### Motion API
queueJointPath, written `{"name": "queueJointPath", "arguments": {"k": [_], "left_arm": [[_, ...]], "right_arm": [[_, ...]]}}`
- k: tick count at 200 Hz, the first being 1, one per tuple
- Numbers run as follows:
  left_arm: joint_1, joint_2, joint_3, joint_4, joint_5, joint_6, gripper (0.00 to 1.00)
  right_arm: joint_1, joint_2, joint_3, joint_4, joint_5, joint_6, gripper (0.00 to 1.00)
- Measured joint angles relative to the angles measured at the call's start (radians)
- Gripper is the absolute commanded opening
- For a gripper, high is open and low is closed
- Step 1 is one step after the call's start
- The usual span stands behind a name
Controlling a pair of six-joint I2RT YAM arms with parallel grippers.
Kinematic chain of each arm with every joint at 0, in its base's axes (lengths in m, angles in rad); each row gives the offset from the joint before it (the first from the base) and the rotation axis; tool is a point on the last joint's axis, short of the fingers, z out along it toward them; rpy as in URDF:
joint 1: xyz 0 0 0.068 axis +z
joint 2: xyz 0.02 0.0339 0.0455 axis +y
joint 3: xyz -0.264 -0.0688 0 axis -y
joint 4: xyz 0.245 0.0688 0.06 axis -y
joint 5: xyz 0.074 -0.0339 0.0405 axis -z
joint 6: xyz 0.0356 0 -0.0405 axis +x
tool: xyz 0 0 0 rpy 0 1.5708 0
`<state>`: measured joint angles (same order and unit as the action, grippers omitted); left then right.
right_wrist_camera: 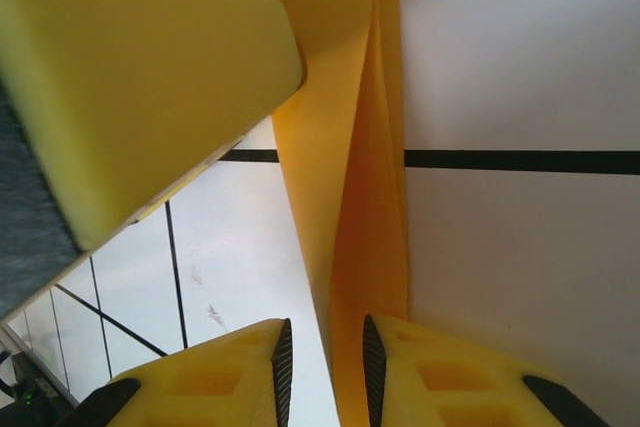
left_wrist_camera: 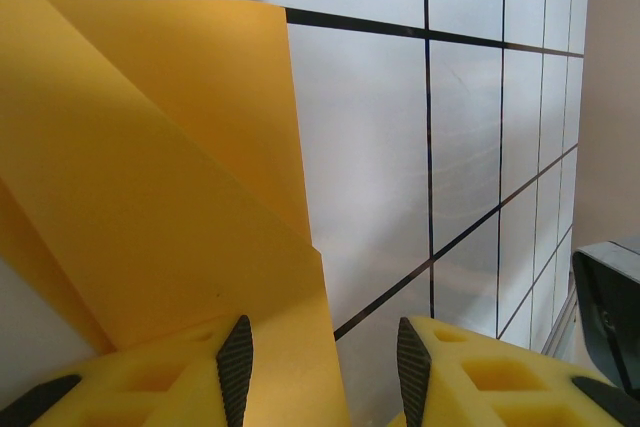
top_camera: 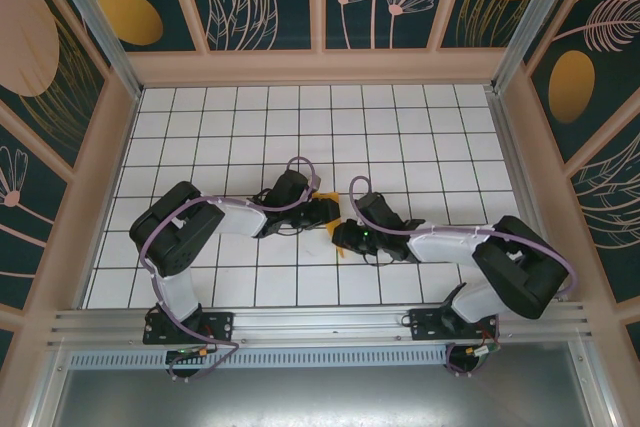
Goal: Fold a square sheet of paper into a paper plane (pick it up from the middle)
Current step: Fold the wing for the fifth time at the center of the table.
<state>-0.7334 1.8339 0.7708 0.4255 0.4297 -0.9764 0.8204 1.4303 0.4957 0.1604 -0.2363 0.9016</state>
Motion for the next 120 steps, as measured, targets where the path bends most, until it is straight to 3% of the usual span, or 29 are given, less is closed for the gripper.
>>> {"name": "queueJointPath", "arguments": {"k": [39, 120], "left_arm": [[0.000, 0.000, 0.000, 0.000, 0.000, 0.000, 0.45], [-0.002, 0.000, 0.002, -0.003, 0.000, 0.004, 0.45]], "right_arm": [[0.001, 0.009, 0.000, 0.000, 0.000, -0.002, 0.14], [0.000, 0.014, -0.055, 0.077, 0.000, 0.018, 0.08]]}}
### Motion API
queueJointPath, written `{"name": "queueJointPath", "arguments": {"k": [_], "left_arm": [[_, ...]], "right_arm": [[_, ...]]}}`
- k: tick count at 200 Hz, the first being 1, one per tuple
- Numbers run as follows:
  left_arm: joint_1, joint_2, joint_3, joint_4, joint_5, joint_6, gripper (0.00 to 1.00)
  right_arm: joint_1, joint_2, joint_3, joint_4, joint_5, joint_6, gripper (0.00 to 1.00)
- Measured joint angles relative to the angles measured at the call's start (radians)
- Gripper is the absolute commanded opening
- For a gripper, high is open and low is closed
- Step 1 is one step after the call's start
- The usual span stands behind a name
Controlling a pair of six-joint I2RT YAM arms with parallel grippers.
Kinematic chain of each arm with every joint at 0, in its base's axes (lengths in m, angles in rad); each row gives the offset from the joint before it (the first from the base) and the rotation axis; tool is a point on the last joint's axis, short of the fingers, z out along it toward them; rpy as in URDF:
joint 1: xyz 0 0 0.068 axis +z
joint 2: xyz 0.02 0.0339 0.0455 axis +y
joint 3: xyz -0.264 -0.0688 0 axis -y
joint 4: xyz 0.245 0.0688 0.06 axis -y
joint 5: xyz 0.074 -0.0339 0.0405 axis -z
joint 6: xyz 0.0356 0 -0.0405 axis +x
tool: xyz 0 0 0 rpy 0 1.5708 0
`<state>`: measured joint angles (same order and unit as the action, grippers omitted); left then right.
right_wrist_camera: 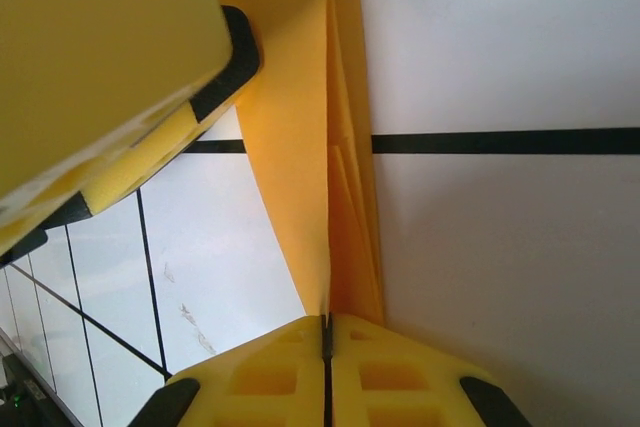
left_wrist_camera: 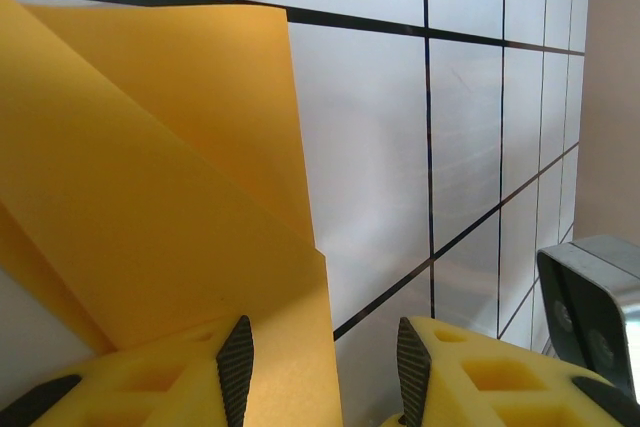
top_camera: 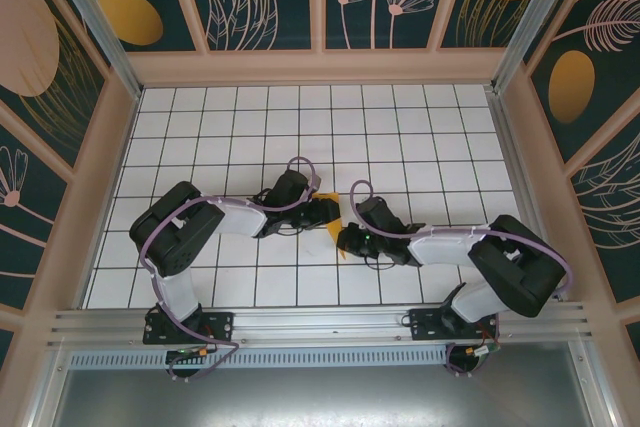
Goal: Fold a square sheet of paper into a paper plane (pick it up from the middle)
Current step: Fold the wing for the fifth time at the center of the table.
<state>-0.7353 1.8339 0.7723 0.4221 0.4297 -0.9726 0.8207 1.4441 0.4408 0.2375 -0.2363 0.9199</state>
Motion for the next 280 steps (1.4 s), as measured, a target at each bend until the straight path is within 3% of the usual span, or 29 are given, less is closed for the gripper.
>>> {"name": "queueJointPath", "arguments": {"k": [39, 92, 136, 255, 280], "left_arm": [[0.000, 0.000, 0.000, -0.001, 0.000, 0.000, 0.45], [0.000, 0.000, 0.002, -0.005, 0.000, 0.000, 0.45], [0.000, 0.001, 0.003, -0.007, 0.000, 0.000, 0.45], [0.000, 0.002, 0.004, -0.007, 0.000, 0.000, 0.45], [0.000, 0.002, 0.004, -0.008, 0.000, 0.000, 0.45]], "right_arm": [[-0.002, -0.002, -0.018, 0.025, 0.000, 0.014, 0.12], [-0.002, -0.075, -0.018, -0.035, 0.000, 0.000, 0.29], [-0.001, -0.081, -0.018, -0.071, 0.000, -0.014, 0.29], [0.003, -0.039, -0.010, -0.088, 0.023, -0.020, 0.12], [0.006, -0.036, -0.007, -0.092, 0.027, -0.020, 0.14]]}}
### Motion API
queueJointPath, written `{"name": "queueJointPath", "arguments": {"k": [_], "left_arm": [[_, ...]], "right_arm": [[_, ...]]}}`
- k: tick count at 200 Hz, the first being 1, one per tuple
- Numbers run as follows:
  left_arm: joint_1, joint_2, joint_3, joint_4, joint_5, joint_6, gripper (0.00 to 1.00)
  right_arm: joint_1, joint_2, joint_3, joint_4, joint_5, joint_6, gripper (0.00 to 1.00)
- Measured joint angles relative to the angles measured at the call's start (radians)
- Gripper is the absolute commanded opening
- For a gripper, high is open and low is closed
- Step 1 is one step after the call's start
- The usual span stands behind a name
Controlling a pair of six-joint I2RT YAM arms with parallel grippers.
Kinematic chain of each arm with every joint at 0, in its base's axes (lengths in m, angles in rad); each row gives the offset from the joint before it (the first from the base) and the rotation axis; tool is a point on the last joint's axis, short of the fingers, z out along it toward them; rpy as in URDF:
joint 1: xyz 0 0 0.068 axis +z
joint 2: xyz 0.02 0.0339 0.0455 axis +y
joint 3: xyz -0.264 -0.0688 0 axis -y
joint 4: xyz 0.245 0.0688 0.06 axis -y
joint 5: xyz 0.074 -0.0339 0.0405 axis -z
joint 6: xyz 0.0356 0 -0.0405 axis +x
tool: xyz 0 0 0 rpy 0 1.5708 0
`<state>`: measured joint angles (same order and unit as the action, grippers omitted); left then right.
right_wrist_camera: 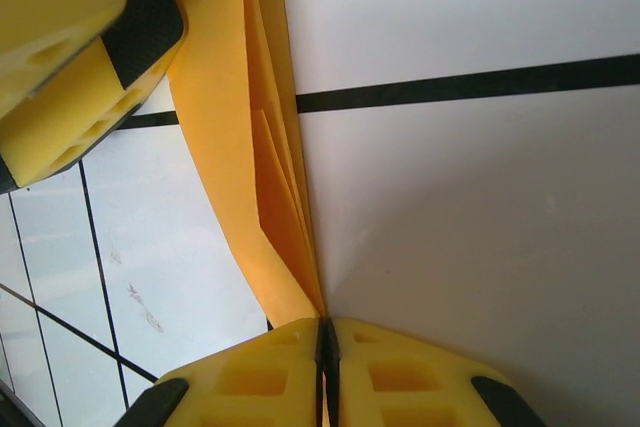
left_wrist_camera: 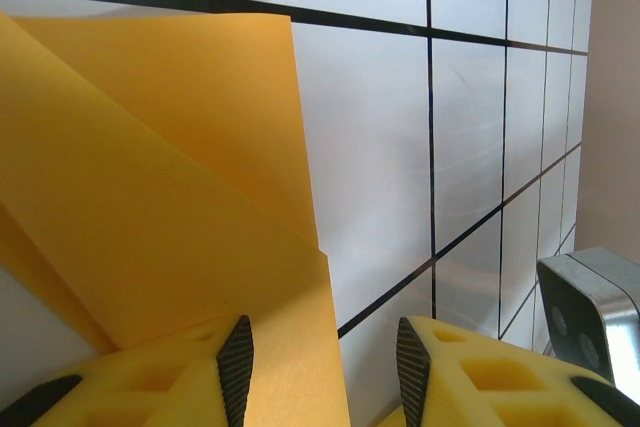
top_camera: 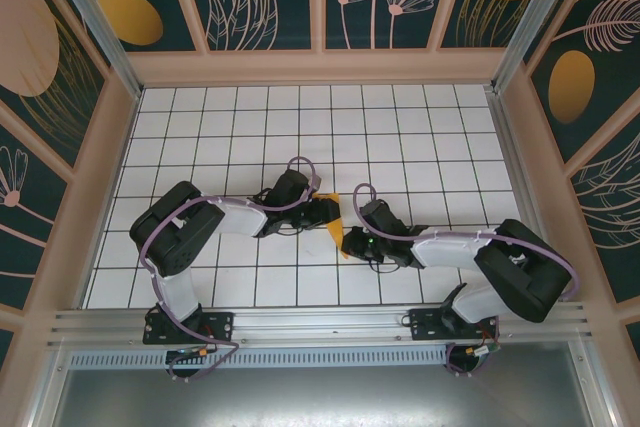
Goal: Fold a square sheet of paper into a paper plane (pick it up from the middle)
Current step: Fold the wing for the fifth time at the center of the table.
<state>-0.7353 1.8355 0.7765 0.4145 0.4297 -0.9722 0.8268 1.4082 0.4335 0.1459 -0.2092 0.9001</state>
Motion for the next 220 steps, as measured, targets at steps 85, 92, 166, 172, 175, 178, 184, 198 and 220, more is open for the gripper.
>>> {"name": "queueJointPath", "arguments": {"k": [85, 92, 166, 172, 175, 178, 184, 198, 220], "left_arm": [[0.000, 0.000, 0.000, 0.000, 0.000, 0.000, 0.44], [0.000, 0.000, 0.000, 0.000, 0.000, 0.000, 0.44], [0.000, 0.000, 0.002, -0.005, 0.000, 0.003, 0.44], [0.000, 0.000, 0.002, -0.005, 0.000, 0.003, 0.44], [0.000, 0.000, 0.002, -0.005, 0.000, 0.003, 0.44], [0.000, 0.000, 0.002, -0.006, 0.000, 0.003, 0.44], [0.000, 0.000, 0.002, -0.006, 0.000, 0.003, 0.44], [0.000, 0.000, 0.003, -0.008, 0.000, 0.003, 0.44], [0.000, 0.001, 0.003, -0.008, 0.000, 0.003, 0.44]], "right_arm": [[-0.051, -0.193, -0.005, 0.034, -0.040, 0.018, 0.16], [-0.062, -0.193, -0.008, 0.061, -0.062, 0.025, 0.13], [-0.068, 0.007, -0.008, 0.185, -0.188, 0.041, 0.06], [-0.068, 0.018, -0.008, 0.189, -0.193, 0.042, 0.06], [-0.069, 0.024, -0.008, 0.191, -0.196, 0.042, 0.06], [-0.069, 0.031, -0.009, 0.193, -0.199, 0.042, 0.06], [-0.070, 0.041, -0.010, 0.198, -0.205, 0.042, 0.05], [-0.071, 0.062, -0.020, 0.207, -0.212, 0.042, 0.06], [-0.074, 0.074, -0.057, 0.237, -0.215, 0.045, 0.06]]}}
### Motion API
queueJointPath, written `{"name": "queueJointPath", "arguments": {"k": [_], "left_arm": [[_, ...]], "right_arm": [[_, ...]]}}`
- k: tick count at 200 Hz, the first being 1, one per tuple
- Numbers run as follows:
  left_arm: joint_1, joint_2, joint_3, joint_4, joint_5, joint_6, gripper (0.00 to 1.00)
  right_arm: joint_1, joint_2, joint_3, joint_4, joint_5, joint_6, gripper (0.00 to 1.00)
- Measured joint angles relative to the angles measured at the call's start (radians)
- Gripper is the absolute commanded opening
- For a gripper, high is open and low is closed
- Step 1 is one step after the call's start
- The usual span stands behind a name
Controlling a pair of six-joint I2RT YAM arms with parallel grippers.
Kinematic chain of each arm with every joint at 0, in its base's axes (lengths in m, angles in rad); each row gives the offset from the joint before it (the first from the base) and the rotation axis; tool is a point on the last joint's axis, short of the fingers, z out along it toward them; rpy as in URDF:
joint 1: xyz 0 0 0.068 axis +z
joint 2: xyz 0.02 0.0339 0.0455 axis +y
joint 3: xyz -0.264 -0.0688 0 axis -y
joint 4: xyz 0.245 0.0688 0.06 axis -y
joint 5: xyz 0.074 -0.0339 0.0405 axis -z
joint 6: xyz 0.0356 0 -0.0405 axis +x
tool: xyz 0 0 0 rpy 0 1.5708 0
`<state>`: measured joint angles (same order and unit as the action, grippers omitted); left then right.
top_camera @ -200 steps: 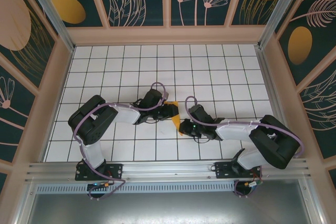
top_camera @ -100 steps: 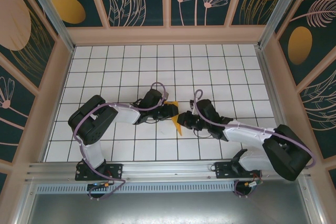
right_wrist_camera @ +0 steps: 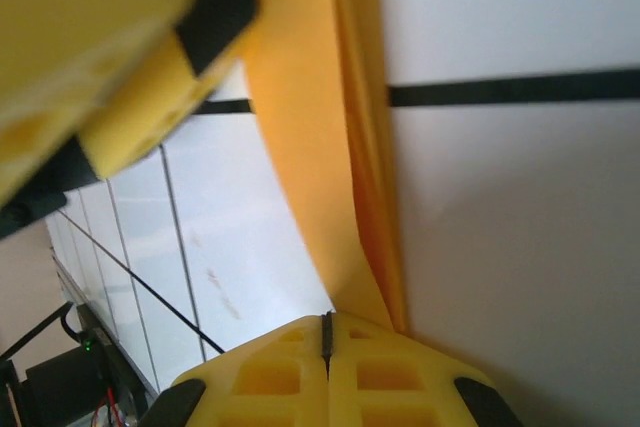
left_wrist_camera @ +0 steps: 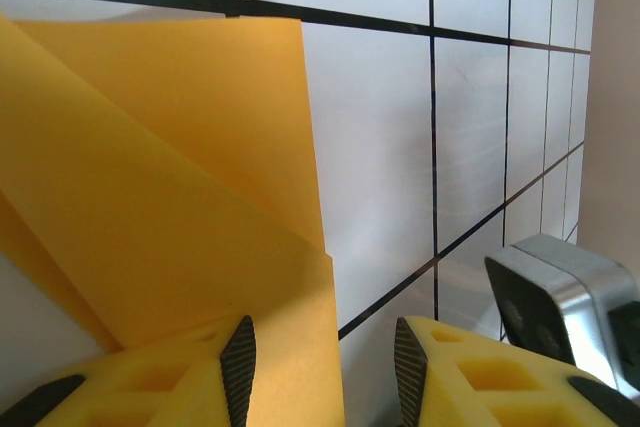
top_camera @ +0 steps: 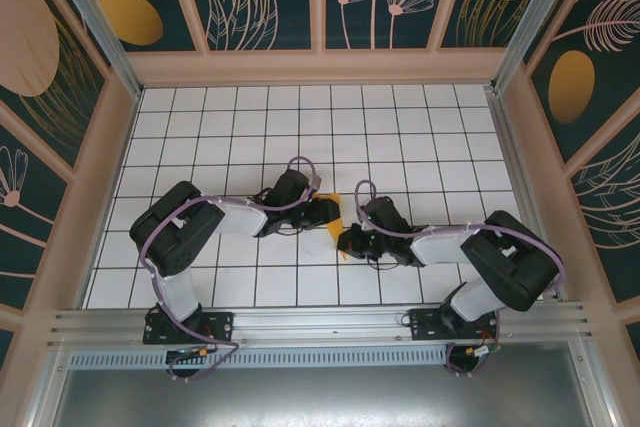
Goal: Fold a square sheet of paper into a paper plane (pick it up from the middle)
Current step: Fold the wing for the fifth time at the center of the table.
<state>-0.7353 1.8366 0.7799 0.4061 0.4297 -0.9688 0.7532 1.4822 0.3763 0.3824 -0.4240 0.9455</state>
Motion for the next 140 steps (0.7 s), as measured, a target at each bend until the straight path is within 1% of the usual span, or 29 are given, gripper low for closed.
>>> {"name": "queueJointPath", "arguments": {"k": [41, 64, 101, 140], "left_arm": [[0.000, 0.001, 0.001, -0.001, 0.000, 0.000, 0.44], [0.000, 0.001, 0.002, -0.003, -0.001, 0.000, 0.44], [0.000, 0.002, 0.002, -0.003, -0.004, 0.000, 0.43], [0.000, 0.003, 0.006, -0.010, -0.004, 0.000, 0.43]], "right_arm": [[-0.001, -0.014, -0.053, 0.079, -0.008, 0.014, 0.06], [-0.002, -0.034, -0.077, 0.085, -0.020, 0.028, 0.06], [-0.002, -0.075, -0.135, 0.117, -0.039, 0.048, 0.09], [-0.002, -0.072, -0.134, 0.117, -0.042, 0.047, 0.09]]}}
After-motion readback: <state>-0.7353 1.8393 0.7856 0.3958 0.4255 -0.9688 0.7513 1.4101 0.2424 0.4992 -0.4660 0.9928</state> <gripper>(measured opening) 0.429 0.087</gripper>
